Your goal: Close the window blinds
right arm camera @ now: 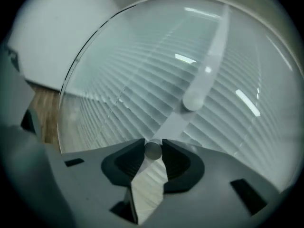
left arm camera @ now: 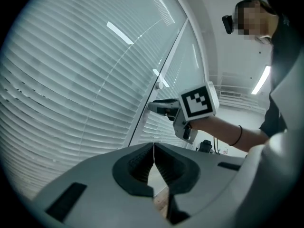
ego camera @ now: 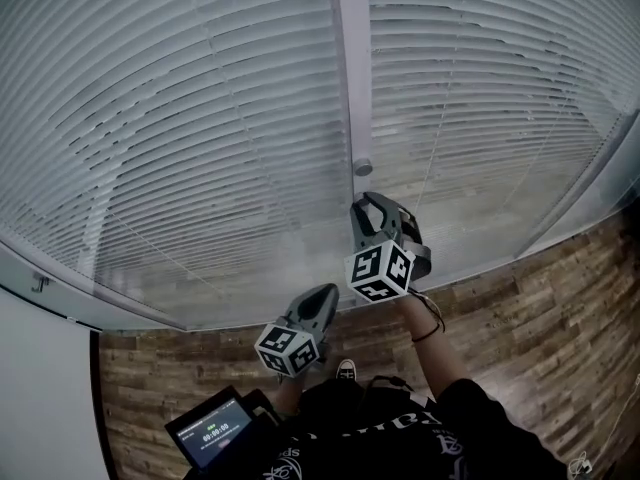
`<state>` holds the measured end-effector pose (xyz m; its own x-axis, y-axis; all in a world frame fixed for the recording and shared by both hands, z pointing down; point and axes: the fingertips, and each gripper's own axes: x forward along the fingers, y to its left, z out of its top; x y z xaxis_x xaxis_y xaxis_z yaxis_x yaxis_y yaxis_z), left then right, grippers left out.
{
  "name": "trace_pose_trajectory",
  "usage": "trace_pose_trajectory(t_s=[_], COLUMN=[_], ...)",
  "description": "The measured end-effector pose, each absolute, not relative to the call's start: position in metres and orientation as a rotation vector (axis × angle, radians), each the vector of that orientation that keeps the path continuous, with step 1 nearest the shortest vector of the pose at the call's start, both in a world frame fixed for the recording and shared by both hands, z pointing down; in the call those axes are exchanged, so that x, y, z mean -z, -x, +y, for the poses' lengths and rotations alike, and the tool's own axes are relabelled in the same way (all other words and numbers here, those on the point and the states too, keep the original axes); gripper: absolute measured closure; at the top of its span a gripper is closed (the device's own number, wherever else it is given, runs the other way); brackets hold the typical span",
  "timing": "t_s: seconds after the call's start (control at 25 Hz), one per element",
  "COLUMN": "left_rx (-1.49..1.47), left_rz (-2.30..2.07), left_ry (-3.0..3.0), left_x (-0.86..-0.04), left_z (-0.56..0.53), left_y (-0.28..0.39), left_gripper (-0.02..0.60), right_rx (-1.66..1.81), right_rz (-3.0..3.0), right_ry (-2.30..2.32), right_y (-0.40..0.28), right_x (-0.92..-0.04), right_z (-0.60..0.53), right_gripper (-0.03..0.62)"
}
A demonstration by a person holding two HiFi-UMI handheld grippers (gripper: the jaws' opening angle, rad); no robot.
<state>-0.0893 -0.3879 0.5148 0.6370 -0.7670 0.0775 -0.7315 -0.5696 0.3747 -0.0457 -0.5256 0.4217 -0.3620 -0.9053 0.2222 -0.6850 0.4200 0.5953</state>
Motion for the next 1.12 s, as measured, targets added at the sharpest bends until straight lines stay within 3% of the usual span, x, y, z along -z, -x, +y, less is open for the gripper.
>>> trace_pose_trajectory(t_s=[0.16, 0.24, 0.44, 0.64, 0.72, 0.92, 1.12], left_rx=[0.122, 0.116, 0.117, 0.122, 0.125, 0.117, 0.119], left_rz=[-1.165, -1.152, -1.151, -1.195, -1.202, -1.199, -1.162], left_ry=[-2.501, -2.507, -2.509, -2.477, -2.469, -2.465, -2.481], left_x=[-0.516, -0.518, -0.517, -0.521, -0.521, -0.522, -0.521], left_z=[-0.387, -0.387, -0.387, -0.391, -0.392, -0.393, -0.392], left_y=[0.083, 0.079, 0.078, 0.093, 0.096, 0.096, 0.086], left_gripper=[0.577, 0.577, 0.577, 0.577, 0.577, 0.577, 0.577], right_rx=[0.804, 0.765, -0.156, -0.510, -0.408, 0.568, 0.695], right_rz=[-2.027, -2.063, -2.584, -2.637, -2.607, -2.081, -2.036], right_ry=[-1.195, -1.222, -1.565, -1.586, -1.587, -1.407, -1.357], right_y=[0.053, 0.052, 0.030, 0.030, 0.029, 0.043, 0.047], right_x=[-0.426, -0.427, -0.421, -0.430, -0.430, -0.428, -0.429], right_z=[-0.522, -0.522, -0.525, -0.538, -0.537, -0.530, -0.529], right_gripper=[0.470, 0.469, 0.468, 0.468, 0.468, 0.468, 0.468])
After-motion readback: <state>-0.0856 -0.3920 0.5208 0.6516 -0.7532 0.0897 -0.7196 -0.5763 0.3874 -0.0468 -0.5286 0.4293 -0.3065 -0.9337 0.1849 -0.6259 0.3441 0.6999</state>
